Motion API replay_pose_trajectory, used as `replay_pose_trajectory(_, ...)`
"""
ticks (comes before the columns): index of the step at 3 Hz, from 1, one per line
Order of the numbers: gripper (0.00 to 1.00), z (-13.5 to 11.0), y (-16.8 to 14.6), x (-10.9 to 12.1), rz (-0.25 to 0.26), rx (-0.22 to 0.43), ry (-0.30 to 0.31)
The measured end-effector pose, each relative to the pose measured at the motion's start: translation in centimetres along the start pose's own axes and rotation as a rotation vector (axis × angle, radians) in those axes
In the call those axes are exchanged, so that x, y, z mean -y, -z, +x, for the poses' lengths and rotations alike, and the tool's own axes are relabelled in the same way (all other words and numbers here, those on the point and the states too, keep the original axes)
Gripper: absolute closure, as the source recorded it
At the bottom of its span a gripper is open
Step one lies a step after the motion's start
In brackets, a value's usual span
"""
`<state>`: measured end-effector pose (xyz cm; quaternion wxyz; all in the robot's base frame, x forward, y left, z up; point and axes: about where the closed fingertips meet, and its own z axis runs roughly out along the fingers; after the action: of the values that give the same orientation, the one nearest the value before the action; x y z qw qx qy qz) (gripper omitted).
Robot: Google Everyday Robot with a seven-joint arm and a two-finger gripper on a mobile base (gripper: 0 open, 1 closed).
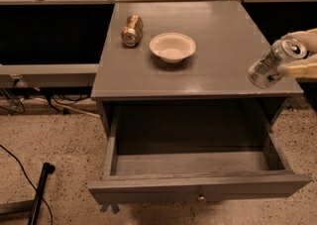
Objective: Pick 7up can from top drawer and place on counter
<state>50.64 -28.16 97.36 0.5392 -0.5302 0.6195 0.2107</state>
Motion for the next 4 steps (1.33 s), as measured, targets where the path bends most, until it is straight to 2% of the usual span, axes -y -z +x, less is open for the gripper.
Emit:
replay_pose_trajectory(1,1.00,-2.3,-1.6,2.4,-0.094,0.013,-0.042)
replay_pose_trajectory(2,1.00,-2.2,-5.7,5.2,-0.143,-0.021,-0.164)
replay_pose_trajectory(3,1.00,-1.6,-10.2,7.4,-0.150,-0.119,-0.248)
replay_pose_trajectory(4,1.00,0.2,-13.4,8.6,-0.132,-0.212,-0.309)
